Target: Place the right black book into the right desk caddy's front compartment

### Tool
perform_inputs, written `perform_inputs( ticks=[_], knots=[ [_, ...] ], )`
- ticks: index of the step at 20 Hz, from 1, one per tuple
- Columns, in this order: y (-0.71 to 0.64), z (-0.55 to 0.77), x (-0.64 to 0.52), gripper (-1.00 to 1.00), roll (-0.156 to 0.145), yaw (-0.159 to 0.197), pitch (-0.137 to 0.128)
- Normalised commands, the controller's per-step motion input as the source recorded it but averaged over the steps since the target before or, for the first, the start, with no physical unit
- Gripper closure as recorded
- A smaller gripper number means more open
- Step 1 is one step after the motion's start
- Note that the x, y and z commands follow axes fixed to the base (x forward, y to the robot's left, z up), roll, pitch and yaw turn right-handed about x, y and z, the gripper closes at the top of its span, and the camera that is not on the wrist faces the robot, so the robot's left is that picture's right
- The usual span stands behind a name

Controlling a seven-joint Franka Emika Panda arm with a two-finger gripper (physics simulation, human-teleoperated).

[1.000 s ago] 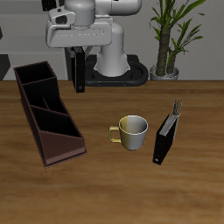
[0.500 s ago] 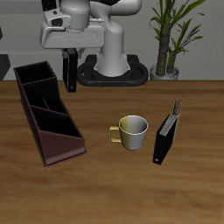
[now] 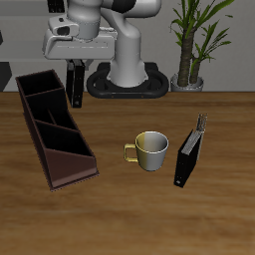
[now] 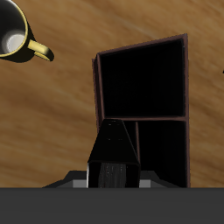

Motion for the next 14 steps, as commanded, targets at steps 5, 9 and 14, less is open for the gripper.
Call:
perform_inputs(
  ticks=[5, 9, 14],
  knots=[
    [-0.03, -0.05, 0.0, 1.0, -0.008, 0.006, 0.0],
    [-0.07, -0.08, -0.04, 1.0, -0.01, -0.002, 0.006],
    [-0.09, -0.11, -0.03, 1.0, -0.009, -0.016, 0.014]
  ],
)
